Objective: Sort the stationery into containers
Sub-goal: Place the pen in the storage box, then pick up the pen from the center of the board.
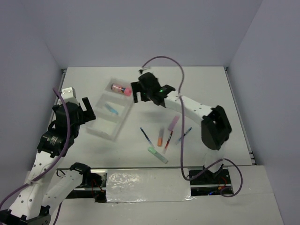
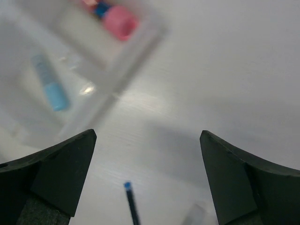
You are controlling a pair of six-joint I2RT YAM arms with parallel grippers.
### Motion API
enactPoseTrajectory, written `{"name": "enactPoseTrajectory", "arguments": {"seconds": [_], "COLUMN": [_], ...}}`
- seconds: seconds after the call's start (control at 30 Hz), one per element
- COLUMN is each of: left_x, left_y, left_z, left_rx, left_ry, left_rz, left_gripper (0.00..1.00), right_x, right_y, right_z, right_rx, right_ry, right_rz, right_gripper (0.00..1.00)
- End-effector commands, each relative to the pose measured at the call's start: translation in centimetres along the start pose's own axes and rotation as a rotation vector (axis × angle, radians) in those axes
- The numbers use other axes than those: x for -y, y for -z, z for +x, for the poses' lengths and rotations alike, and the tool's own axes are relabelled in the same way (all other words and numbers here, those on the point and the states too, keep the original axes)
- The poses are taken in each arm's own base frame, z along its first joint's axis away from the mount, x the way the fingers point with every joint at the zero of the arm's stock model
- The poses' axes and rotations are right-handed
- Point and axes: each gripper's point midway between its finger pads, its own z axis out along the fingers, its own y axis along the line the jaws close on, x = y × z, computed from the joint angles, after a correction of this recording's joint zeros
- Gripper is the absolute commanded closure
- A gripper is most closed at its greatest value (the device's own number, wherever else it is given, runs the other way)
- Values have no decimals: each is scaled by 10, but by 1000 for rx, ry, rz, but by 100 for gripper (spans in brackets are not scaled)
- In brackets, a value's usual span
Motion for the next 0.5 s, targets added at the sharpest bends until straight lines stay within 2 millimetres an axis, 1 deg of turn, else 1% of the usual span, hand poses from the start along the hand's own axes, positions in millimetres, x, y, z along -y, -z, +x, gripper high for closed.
{"name": "enactPoseTrajectory", "arguments": {"seconds": [0.0, 0.03, 0.07, 0.1, 0.13, 0.17, 0.2, 0.23, 0.27, 0.3, 0.43, 0.47], "left_x": [4, 5, 6, 6, 7, 8, 8, 9, 9, 9, 10, 10], "left_y": [-2, -2, -3, -4, -4, -4, -4, -5, -6, -6, -8, -8], "left_z": [-6, -7, -6, -5, -5, -4, -4, -4, -3, -3, -1, 0], "left_rx": [24, 22, 17, 14, 13, 10, 10, 5, 3, 1, -10, -13], "left_ry": [-3, -2, -6, -7, -7, -9, -10, -12, -13, -14, -19, -21], "left_rz": [22, 23, 25, 24, 28, 34, 37, 37, 36, 37, 36, 36], "left_gripper": [1, 1, 1, 1, 1, 1, 1, 1, 1, 1, 1, 1], "right_x": [106, 122, 137, 148, 154, 162, 166, 170, 170, 172, 180, 182], "right_y": [73, 75, 81, 83, 92, 94, 97, 100, 96, 94, 78, 73], "right_z": [-16, 14, 25, 52, 53, 62, 69, 87, 92, 106, 138, 149], "right_rx": [156, 109, 110, 73, 95, 101, 101, 81, 87, 62, -34, -66], "right_ry": [-348, -360, -418, -433, -475, -535, -563, -580, -595, -602, -643, -649], "right_rz": [451, 513, 563, 600, 610, 633, 643, 657, 647, 650, 703, 727], "right_gripper": [0, 0, 2, 5, 11, 12, 14, 17, 17, 17, 21, 21]}}
